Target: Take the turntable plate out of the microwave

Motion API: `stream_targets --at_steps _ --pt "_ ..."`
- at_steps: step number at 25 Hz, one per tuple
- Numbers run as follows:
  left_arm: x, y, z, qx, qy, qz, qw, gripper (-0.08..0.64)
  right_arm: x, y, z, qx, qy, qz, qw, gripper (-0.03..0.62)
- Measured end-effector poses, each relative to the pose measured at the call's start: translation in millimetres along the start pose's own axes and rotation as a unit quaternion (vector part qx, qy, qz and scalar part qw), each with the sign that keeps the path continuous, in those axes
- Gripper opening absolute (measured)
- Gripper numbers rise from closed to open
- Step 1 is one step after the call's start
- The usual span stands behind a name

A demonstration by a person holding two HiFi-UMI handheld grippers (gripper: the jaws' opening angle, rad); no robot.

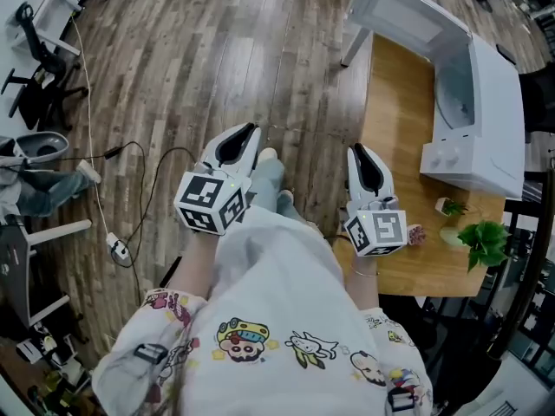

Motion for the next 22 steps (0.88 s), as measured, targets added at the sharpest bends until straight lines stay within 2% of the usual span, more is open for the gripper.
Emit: stream_targets --at_steps 9,22 --pt "-38 -21 22 0.016 -0.002 -0.012 0.9998 0.064 0 -15 44 -0.003 -0.005 -0.004 1.0 0.092" --pt "-110 -84 108 0.01 0.021 -0.007 0.9997 0.107 37 -55 147 -0.012 0.012 0.003 1.0 0.141"
Point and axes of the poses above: the fingertips, and each gripper's own axes: z forward along the fingers, x to its right, y out of its underside, the point moved 4 cm from there along -z, backward along the fingers, and after that the axes turned 6 degrees about -x, right-handed, at the moved point
